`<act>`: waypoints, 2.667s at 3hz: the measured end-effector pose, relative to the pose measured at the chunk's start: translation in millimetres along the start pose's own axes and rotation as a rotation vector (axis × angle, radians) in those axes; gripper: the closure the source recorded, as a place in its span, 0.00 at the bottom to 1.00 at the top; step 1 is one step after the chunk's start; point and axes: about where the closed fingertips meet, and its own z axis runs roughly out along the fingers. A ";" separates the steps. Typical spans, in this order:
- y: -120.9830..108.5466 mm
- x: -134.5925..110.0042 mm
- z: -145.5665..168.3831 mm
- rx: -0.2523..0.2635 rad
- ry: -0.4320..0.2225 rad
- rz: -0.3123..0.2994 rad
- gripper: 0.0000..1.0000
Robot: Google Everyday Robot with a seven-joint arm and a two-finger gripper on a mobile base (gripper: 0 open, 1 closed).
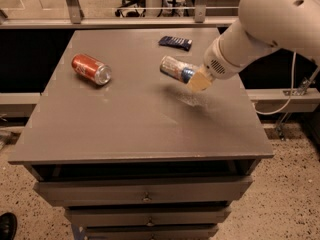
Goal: Move redbull can near rxbar blueberry
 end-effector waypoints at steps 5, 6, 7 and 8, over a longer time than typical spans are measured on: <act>-110.0 -67.6 83.0 -0.045 -0.001 -0.050 0.77; -120.3 -63.6 86.3 -0.030 0.010 -0.033 0.53; -126.5 -60.7 91.2 -0.027 0.020 -0.024 0.22; -128.4 -60.5 93.7 -0.027 0.024 -0.023 0.01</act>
Offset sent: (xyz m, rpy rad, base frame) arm 0.1342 -0.0155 0.0299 0.0339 -0.0435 0.0691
